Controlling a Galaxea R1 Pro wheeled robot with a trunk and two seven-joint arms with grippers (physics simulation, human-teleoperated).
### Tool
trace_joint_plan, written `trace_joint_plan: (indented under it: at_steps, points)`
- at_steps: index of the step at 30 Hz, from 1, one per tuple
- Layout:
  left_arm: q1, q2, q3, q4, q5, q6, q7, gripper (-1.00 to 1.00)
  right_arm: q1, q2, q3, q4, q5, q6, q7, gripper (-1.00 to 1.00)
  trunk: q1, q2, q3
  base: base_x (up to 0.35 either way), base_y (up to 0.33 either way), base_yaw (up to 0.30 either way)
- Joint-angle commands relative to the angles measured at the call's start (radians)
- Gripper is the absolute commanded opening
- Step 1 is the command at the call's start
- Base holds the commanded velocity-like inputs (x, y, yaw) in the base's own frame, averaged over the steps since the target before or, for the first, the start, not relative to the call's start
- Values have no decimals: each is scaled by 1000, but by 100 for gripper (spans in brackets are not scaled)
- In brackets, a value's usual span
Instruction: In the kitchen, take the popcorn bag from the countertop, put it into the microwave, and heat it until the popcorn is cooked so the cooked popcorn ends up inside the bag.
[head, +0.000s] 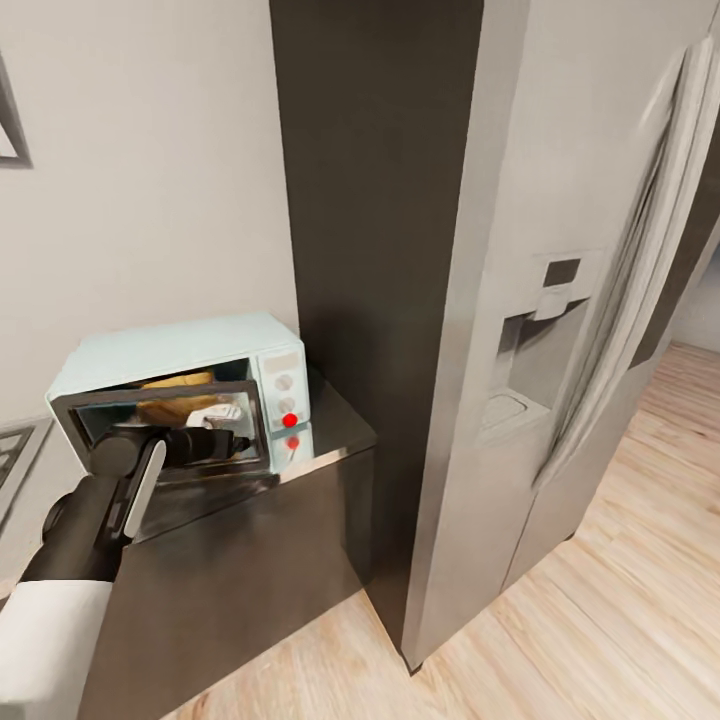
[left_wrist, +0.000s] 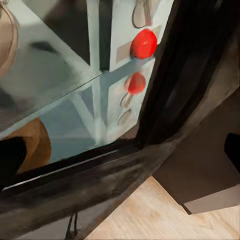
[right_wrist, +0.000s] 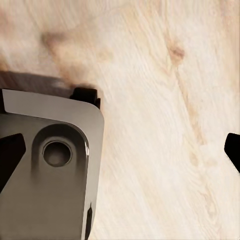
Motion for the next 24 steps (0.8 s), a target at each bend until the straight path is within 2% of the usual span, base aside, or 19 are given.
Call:
trace_joint_plan:
  at_steps: [1,24]
  points:
    - [-1,0,1,0,2,5,-3,100,-1,-1,-8,3,8,-4,1,100,0,-1,-1,203,0,0]
    - [-1,1,4,-2,3,5,-3,100,-1,-1,-8,3,8,-4,3,100,0,-1,-1,103,0,0]
